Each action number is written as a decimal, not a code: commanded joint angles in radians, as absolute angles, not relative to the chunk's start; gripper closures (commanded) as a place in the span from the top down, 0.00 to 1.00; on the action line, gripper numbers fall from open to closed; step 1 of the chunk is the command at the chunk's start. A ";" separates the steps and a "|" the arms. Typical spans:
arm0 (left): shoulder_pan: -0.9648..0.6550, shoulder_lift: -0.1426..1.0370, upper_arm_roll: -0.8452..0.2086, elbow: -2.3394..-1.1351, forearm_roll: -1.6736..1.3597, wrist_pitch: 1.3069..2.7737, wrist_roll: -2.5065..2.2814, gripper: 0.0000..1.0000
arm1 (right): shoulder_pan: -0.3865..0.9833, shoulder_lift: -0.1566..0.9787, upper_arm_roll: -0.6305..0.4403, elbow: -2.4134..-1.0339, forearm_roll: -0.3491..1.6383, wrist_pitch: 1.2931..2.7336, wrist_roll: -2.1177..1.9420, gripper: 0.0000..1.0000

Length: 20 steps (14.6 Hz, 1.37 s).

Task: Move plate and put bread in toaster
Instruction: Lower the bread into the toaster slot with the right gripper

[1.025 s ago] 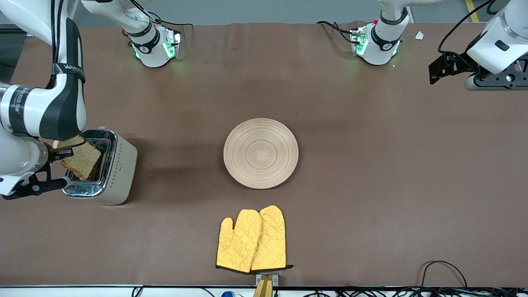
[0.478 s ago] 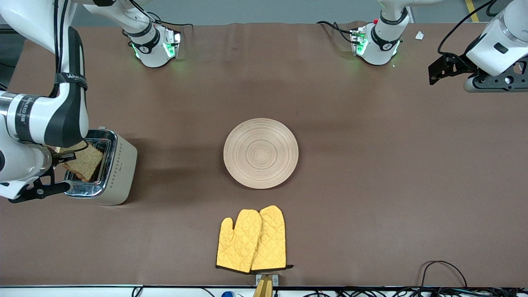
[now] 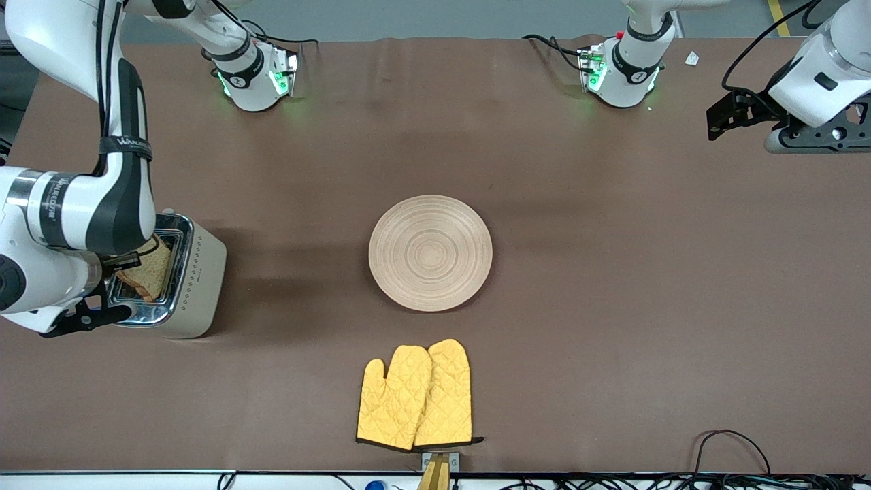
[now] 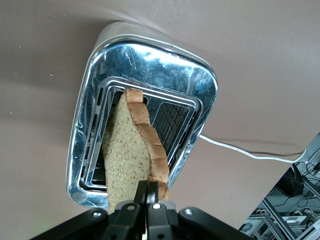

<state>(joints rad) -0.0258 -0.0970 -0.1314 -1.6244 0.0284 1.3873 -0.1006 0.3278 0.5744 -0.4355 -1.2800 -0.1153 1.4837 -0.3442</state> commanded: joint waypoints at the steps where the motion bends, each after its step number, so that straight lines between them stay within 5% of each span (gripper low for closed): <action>1: -0.023 -0.092 -0.133 -1.609 0.023 1.367 -0.117 1.00 | 0.310 0.574 -0.417 -1.289 -0.095 1.491 -0.341 0.06; 12: -0.021 -0.094 -0.133 -1.609 0.028 1.365 -0.117 1.00 | 0.310 0.569 -0.417 -1.284 -0.072 1.420 -0.344 0.04; 13: -0.021 -0.094 -0.133 -1.608 0.028 1.365 -0.117 1.00 | 0.305 0.568 -0.420 -1.278 -0.055 1.416 -0.341 0.09; 14: -0.021 -0.094 -0.132 -1.608 0.028 1.365 -0.117 1.00 | 0.301 0.560 -0.422 -1.275 -0.049 1.416 -0.338 0.27; 16: -0.023 -0.094 -0.133 -1.608 0.028 1.365 -0.117 1.00 | 0.285 0.549 -0.420 -1.273 -0.031 1.436 -0.334 0.86; 17: -0.023 -0.094 -0.133 -1.608 0.028 1.365 -0.117 1.00 | 0.269 0.529 -0.422 -1.273 0.018 1.451 -0.333 1.00; 20: -0.023 -0.094 -0.133 -1.603 0.028 1.365 -0.117 1.00 | 0.232 0.468 -0.422 -1.278 0.078 1.480 -0.333 1.00</action>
<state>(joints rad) -0.0248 -0.0970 -0.1299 -1.6240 0.0285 1.3833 -0.1010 0.2666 0.5415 -0.4393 -1.2525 0.0333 1.4582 -0.3413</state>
